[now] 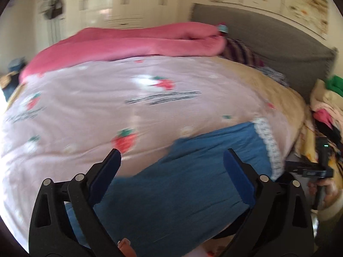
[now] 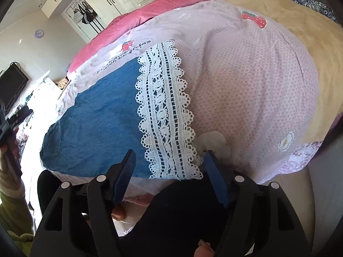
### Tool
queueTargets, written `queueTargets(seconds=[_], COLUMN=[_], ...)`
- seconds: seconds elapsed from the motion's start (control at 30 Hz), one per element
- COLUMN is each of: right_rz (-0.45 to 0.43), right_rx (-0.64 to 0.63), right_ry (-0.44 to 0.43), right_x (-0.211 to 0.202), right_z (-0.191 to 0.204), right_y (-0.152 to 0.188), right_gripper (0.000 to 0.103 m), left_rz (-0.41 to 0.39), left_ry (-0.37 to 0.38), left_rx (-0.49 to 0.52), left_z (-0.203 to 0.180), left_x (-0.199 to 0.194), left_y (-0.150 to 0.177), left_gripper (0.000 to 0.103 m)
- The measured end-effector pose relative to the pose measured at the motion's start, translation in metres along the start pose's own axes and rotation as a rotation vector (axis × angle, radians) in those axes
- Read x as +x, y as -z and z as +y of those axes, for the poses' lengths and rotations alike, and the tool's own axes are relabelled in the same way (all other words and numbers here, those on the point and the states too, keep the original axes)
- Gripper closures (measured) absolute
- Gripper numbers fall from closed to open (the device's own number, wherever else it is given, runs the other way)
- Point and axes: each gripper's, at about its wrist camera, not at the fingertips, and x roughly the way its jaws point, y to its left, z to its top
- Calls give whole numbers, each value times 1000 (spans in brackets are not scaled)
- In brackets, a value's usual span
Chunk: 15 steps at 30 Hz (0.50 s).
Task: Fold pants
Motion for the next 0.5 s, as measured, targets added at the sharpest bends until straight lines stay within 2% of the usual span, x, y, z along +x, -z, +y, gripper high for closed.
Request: queueTargets(seconds=[0.17,0.27,0.4,0.5], right_rz=[22,42,68,91], right_rx=[19,25,19,23], right_ry=[-43,-69,-91,-104], right_x=[13,21,30,38], right_z=[-10,-11,-8,-8], right_y=[-6,-9,-12,-13], right_gripper=[37,37,37,37], left_rz=[67,128,199,267], left_ry=[185,256,313,336], left_rx=[195,277,347,353], left_z=[-89,-130,-162,-170], left_x=[71,114,165,200], left_y=[-40,-53,-65,-69], left_gripper=[12,12,12,12])
